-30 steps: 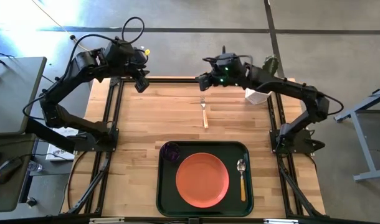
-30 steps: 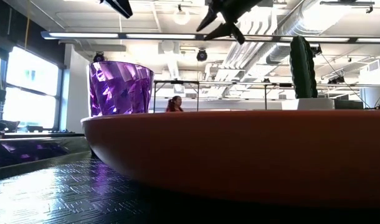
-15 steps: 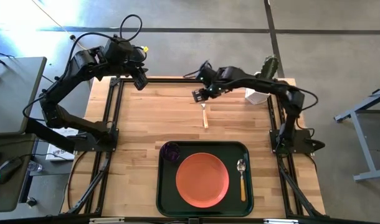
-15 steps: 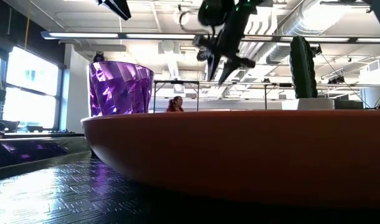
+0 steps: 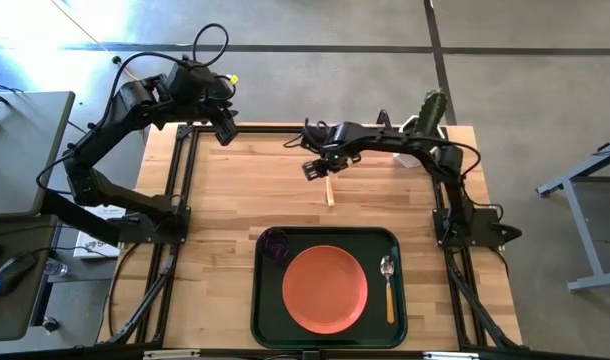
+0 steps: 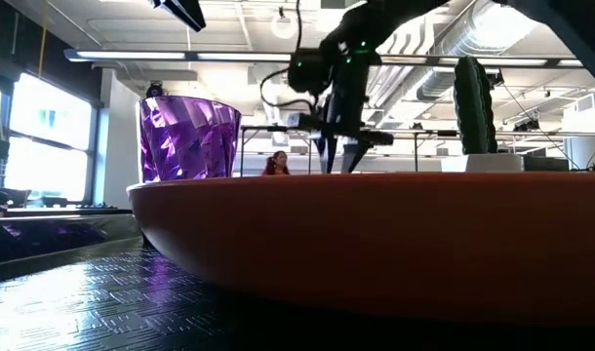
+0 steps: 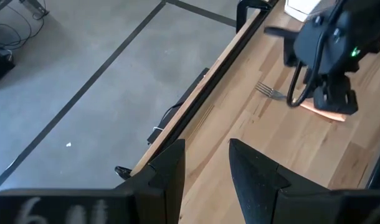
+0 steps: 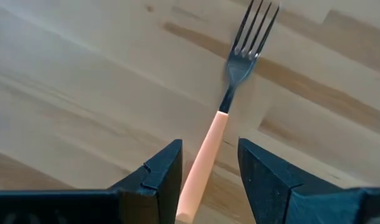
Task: Pick and place plate/cup/fork/spoon on tray
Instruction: Put the orange fork on the dark green tray
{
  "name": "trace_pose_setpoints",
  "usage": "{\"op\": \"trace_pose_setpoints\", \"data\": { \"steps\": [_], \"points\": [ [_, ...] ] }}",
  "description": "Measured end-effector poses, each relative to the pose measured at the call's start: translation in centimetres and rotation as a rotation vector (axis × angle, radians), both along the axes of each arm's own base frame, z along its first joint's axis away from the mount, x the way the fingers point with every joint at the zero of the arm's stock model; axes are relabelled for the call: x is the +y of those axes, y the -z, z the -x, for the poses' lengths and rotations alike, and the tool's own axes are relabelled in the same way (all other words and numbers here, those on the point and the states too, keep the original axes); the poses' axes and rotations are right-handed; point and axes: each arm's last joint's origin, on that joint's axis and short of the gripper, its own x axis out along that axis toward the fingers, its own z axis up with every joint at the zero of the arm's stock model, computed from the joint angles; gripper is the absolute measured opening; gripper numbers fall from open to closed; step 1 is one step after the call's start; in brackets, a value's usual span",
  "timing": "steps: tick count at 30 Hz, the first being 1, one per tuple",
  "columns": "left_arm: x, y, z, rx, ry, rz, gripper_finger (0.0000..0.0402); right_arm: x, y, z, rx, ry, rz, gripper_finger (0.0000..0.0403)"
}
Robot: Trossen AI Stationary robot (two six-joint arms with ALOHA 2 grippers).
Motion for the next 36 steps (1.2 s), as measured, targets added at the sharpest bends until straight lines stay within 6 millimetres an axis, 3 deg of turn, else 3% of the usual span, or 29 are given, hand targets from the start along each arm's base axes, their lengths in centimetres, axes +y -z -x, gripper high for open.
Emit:
{"op": "trace_pose_setpoints", "data": {
  "steps": [9, 15, 36],
  "points": [
    [0.0, 0.0, 0.0, 0.001, 0.0, 0.0, 0.0115, -0.3, 3.9, -0.8, 0.092, -0.009, -0.043, 0.0144],
    [0.0, 0.0, 0.0, 0.001, 0.0, 0.0, 0.0115, -0.4, 5.6, -1.1, 0.115, -0.032, -0.083, 0.0144],
    [-0.1, 0.2, 0.1, 0.024, 0.0, 0.014, 0.0115, -1.1, 7.1, -1.3, 0.13, -0.044, -0.093, 0.0134]
  ]
}}
